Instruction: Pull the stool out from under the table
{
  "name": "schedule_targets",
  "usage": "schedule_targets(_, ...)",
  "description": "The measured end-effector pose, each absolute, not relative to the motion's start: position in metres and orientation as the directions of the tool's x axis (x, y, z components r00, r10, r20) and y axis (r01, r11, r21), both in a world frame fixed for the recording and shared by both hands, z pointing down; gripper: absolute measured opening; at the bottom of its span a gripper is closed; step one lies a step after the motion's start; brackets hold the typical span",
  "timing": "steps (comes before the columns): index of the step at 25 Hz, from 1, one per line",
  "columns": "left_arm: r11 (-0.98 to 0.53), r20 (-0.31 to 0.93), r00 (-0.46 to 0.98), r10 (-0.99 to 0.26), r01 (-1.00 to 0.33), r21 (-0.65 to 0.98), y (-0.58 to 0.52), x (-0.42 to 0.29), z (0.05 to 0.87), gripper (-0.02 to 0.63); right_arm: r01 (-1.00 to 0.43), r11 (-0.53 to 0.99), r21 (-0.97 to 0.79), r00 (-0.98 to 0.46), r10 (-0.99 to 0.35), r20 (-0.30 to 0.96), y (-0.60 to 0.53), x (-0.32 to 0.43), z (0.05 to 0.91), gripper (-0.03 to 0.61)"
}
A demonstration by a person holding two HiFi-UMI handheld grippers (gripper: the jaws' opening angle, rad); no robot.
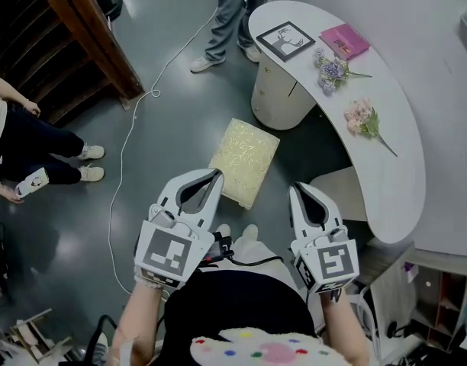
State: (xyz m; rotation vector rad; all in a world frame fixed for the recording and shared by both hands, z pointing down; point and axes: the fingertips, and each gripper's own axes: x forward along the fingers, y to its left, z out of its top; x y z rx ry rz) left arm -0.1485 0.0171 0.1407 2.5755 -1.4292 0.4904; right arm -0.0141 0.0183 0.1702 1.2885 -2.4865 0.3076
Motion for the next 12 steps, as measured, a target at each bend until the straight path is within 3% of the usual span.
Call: schedule_targets(12,-0.547,0.372,0.496,-0.785,-0.837,-0.038,0.0161,-0.1462,0.1448,0.017,-0.812,0.583,-0.038,-0.55,-0.741,0.386,0.0179,-0.0202,0.1702,0.043)
